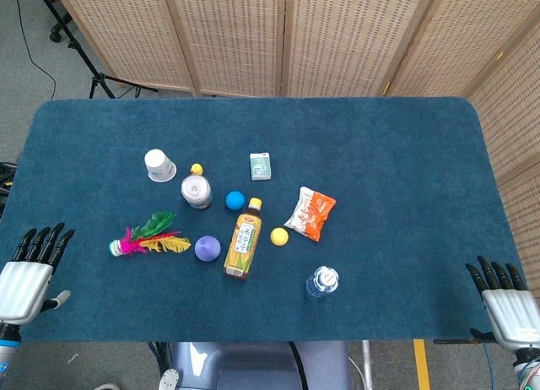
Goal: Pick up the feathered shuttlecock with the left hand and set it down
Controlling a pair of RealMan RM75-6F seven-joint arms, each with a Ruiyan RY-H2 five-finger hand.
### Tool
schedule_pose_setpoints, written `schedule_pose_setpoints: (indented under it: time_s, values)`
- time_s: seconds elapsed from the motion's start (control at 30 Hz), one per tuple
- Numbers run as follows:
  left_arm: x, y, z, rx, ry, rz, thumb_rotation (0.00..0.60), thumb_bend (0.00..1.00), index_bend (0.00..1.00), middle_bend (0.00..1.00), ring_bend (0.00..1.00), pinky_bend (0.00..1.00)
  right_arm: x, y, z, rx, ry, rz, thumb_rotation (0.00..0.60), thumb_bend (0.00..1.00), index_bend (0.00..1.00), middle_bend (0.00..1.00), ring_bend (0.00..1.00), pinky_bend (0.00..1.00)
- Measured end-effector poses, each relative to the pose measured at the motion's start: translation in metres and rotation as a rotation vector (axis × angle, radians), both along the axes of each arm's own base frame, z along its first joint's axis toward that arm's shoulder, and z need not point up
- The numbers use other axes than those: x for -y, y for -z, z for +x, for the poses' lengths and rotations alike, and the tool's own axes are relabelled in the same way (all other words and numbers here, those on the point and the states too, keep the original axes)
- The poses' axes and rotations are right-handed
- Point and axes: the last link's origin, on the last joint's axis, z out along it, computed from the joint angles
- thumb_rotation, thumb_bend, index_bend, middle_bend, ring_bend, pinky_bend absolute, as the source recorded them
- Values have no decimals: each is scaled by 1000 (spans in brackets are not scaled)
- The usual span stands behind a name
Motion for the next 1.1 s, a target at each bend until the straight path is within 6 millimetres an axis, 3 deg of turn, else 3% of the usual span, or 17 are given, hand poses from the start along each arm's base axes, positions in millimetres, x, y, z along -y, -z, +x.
schedule_pose_setpoints:
  time_s: [1.1]
  values:
    - [2,-2,5,23,29,10,600,5,0,0,0,0,-3,-4,4,3,-12,-12,600,0,0,0,0,0]
